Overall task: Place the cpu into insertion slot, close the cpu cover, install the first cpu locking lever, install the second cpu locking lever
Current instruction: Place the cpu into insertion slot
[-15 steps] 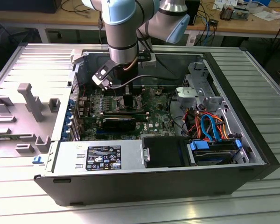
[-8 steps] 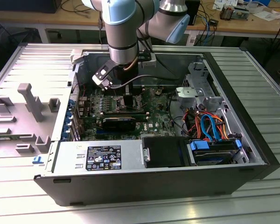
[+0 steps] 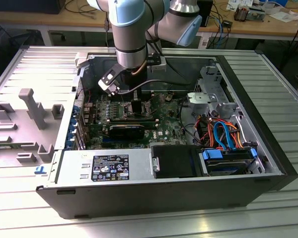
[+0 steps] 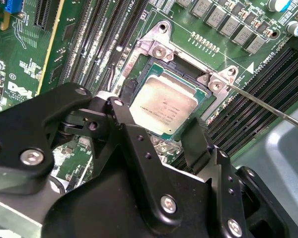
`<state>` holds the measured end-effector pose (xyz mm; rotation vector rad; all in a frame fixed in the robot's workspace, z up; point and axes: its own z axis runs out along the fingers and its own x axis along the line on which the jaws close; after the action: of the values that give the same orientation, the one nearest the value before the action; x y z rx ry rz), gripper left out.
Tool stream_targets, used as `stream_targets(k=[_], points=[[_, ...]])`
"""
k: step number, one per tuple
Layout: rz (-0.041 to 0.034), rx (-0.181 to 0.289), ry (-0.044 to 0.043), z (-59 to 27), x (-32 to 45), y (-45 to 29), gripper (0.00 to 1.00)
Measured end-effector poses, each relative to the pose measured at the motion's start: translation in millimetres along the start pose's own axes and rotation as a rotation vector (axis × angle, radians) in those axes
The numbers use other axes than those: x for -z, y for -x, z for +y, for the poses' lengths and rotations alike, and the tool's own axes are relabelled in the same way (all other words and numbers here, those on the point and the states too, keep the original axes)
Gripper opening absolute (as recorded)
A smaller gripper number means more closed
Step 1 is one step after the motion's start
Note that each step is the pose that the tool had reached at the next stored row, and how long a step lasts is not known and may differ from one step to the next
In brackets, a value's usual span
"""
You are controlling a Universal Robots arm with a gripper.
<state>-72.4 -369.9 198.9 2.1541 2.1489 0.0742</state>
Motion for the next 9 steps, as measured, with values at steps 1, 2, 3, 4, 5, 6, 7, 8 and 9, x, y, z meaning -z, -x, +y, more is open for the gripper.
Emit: stream_targets(k=[1,2,3,4,5,6,7,8,9], points=[[0.0,0.0,0.0,0.0,-0.1,0.0,0.66],[-0.0001,0.0,0.0,0.0,-0.1,0.0,0.66],[-0.0002,0.0,-0.0001,-0.1,-0.1,0.0,0.66],[0.0,0.0,0.0,0.0,0.2,0.0,0.66],[0.0001,0.0,0.0,0.2,2.2,0.0,0.66],[0.0,0.0,-0.0006,0.5,4.5,0.2,0.66],[0.0001,0.0,-0.0017,0.8,7.5,0.3,0.66],[0.0,0.0,-0.0035,1.2,9.8,0.4,0.66],[0.0001,0.0,-0.009,1.9,12.7,0.5,0.66]])
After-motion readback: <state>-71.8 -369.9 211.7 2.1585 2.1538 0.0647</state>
